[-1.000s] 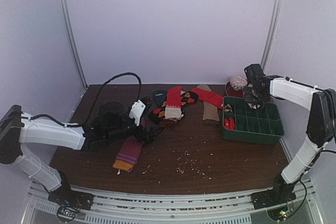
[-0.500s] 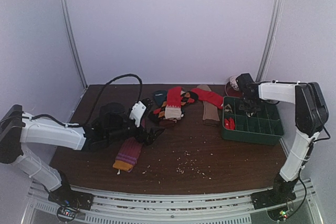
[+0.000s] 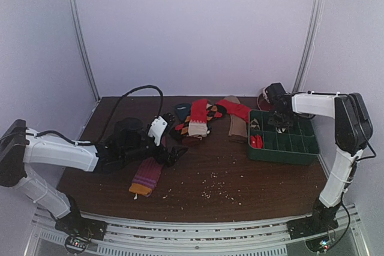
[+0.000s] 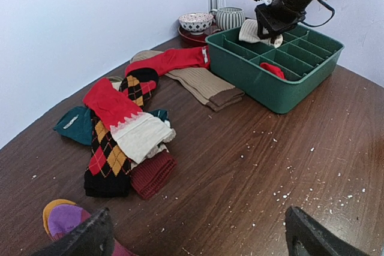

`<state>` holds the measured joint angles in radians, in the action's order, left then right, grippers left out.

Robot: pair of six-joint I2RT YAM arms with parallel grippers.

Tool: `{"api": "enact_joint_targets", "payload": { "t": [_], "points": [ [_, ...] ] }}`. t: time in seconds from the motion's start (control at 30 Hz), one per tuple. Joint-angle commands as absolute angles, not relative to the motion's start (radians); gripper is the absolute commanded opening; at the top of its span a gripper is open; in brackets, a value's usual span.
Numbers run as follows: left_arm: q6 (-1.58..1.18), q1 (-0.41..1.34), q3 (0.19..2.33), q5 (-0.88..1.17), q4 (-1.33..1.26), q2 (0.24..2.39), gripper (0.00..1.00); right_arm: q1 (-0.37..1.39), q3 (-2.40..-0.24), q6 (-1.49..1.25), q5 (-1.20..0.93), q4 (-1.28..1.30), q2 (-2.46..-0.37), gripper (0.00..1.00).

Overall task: Roll the socks
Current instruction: Move the storage box to the center of the board.

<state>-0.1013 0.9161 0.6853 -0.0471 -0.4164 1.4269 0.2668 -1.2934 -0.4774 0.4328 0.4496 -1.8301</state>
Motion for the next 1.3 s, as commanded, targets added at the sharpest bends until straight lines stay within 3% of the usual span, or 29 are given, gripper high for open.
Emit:
{"api": "enact_joint_targets", "payload": {
  "t": [0.0, 0.63, 1.27],
  "points": [
    [-0.083, 0.911, 0.681, -0.036, -0.432, 1.439, 0.98, 0.283, -1.333, -0.486, 0.423, 0.485, -1.803, 0.0],
    [-0.088, 0.911, 0.678, -0.018, -0.435, 1.447, 0.98, 0.269, -1.359, -0.442, 0.556, 0.612, -1.685, 0.0],
    [-0.085, 0.911, 0.683, -0.005, -0.43, 1.459, 0.98, 0.166, -1.347, -0.384, 0.85, 0.73, -1.657, 0.0]
  ]
}}
